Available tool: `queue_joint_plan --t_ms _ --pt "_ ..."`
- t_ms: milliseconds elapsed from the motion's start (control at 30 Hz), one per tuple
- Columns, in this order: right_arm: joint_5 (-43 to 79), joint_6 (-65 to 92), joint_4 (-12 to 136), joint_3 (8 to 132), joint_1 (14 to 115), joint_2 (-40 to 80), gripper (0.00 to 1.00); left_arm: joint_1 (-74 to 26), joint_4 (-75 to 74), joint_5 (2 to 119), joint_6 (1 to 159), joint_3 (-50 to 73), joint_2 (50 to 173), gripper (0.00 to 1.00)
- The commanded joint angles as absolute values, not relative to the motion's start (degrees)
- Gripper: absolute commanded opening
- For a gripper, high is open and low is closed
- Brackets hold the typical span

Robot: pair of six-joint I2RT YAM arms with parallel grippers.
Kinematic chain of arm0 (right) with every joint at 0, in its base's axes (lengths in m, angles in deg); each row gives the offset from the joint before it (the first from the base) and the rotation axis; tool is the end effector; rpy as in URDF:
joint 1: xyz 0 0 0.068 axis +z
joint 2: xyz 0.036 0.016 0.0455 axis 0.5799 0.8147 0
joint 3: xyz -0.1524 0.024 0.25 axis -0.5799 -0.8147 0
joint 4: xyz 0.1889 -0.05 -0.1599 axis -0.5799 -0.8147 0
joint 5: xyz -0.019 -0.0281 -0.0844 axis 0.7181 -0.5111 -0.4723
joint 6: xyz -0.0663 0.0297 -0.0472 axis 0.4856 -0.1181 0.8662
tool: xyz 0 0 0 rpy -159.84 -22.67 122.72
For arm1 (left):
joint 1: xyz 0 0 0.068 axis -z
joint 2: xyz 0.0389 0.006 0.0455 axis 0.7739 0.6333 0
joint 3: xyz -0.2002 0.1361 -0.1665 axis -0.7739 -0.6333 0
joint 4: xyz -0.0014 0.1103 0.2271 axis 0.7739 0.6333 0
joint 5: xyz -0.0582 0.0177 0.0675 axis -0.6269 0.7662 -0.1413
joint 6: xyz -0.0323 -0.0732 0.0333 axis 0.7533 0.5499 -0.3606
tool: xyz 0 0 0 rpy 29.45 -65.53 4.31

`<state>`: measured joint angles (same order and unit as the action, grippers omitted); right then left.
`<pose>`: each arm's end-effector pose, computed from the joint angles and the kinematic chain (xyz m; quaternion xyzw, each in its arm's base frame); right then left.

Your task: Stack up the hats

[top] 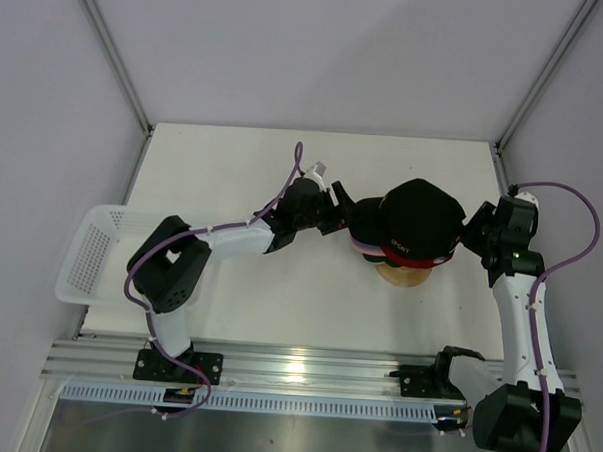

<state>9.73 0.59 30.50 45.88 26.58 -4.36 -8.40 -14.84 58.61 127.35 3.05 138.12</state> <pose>0.2200 -0.0357 0.2991 0.2259 0.8677 0.0350 0.4414 0.3176 -0.3070 0.2363 -0.0694 0.8250 -0.4753 0.2979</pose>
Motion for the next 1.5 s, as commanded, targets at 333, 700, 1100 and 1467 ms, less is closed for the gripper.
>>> queue_joint_plan --t_ms 333,700,1100,1467 --pt "9.45 0.58 32.75 45.00 26.21 -2.82 0.19 -9.40 -23.51 53.96 133.45 5.33 141.55 0.01" --pt "8.84 -0.38 33.90 41.83 26.21 -1.58 0.05 -8.35 -15.36 59.83 126.44 5.50 142.70 0.01" --pt "6.99 -1.70 34.87 38.31 26.21 -1.32 0.06 -5.97 -12.97 63.27 125.01 2.60 146.82 0.01" --pt "6.11 -2.40 33.46 38.67 26.21 -2.81 0.09 -5.97 -12.53 65.82 121.15 -1.08 145.25 0.01"
